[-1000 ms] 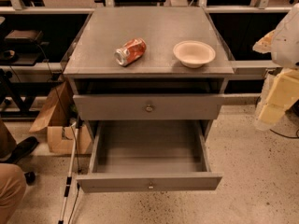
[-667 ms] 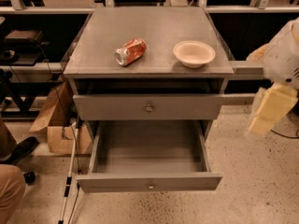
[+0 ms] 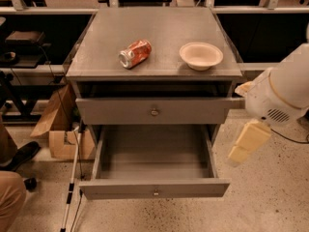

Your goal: Close middle drawer

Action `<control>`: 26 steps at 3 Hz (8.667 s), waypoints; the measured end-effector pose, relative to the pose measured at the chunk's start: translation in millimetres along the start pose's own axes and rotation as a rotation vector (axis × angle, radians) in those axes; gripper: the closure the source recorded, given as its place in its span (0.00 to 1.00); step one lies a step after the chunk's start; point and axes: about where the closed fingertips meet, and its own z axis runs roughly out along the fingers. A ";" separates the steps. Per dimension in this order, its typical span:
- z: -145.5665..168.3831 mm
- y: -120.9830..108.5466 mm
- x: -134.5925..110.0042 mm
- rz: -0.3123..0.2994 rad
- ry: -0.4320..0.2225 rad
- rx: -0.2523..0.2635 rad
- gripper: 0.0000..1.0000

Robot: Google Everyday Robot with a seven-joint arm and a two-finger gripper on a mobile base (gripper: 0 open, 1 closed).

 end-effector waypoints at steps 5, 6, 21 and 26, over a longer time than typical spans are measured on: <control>349.8 88.4 49.2 0.588 -0.083 -0.313 0.00; 377.1 105.8 103.1 0.766 -0.015 -0.364 0.19; 440.3 25.9 11.7 1.184 -0.287 -0.388 1.00; 430.9 -23.3 98.2 1.275 -0.247 -0.339 1.00</control>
Offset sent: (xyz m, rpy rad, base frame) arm 0.0082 0.0618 -0.2177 0.2055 0.1230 -0.2133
